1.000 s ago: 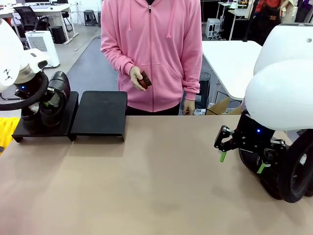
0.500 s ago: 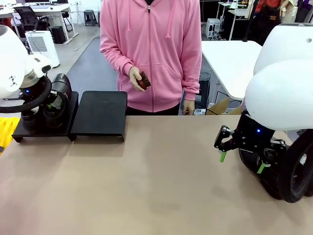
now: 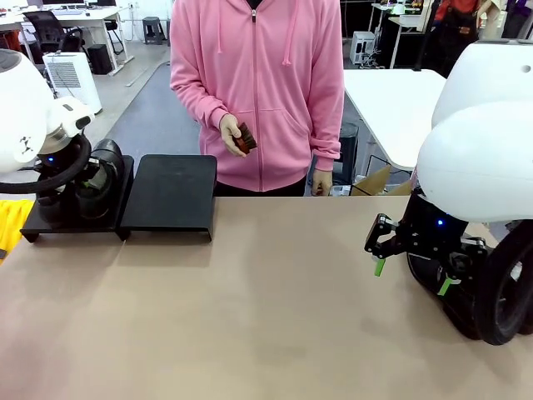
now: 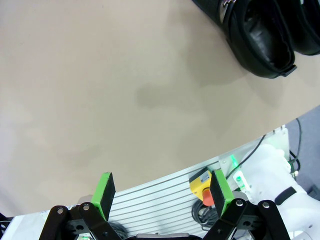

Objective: Organize the shoes by placing them on the stand.
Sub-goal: Place the Shoe from the middle of the table onto the Shoes Stand.

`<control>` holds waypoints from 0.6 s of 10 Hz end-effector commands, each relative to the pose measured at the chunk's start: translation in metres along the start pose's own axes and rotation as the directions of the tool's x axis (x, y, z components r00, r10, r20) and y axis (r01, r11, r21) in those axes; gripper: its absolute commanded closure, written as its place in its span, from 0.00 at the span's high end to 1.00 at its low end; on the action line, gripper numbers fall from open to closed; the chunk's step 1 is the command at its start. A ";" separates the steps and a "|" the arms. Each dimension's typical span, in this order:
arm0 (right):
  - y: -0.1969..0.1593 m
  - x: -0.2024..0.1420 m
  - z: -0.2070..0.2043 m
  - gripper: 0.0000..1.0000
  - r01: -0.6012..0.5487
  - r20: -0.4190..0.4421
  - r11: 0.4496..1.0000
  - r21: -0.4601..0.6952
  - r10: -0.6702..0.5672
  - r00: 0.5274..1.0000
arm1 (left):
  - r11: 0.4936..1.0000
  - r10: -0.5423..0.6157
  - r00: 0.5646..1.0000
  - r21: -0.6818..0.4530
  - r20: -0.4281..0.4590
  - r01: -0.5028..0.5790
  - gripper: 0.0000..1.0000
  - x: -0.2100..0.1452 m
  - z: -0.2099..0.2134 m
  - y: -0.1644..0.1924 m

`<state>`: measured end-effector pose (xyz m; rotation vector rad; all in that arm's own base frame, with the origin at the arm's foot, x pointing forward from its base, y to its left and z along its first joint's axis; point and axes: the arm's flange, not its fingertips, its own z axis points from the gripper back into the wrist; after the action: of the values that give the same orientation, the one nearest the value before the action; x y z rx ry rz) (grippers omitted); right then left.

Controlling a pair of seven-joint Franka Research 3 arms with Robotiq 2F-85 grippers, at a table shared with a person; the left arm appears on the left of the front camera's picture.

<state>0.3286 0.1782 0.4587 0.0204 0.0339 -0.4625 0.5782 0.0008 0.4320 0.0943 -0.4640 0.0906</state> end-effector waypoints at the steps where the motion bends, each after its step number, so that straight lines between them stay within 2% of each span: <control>1: 0.002 0.002 0.002 1.00 -0.001 0.003 1.000 0.011 0.001 1.000 | 0.999 0.003 1.000 0.047 0.018 -0.004 0.66 0.006 0.001 -0.004; 2: 0.002 0.002 0.002 1.00 -0.001 0.003 1.000 0.011 0.001 1.000 | 0.999 -0.008 1.000 0.053 0.013 0.007 0.71 0.006 0.001 -0.005; 5: 0.002 0.002 0.002 1.00 -0.001 0.003 1.000 0.011 0.001 1.000 | 0.998 -0.016 0.998 0.069 0.061 0.012 0.71 0.000 0.027 -0.021; 6: 0.002 0.002 0.002 1.00 -0.001 0.003 1.000 0.011 0.001 1.000 | 0.999 -0.029 0.999 0.025 0.018 0.029 0.71 0.002 0.005 -0.009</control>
<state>0.3286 0.1782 0.4586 0.0203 0.0341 -0.4625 0.5758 -0.0154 0.4465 0.1326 -0.4959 0.0627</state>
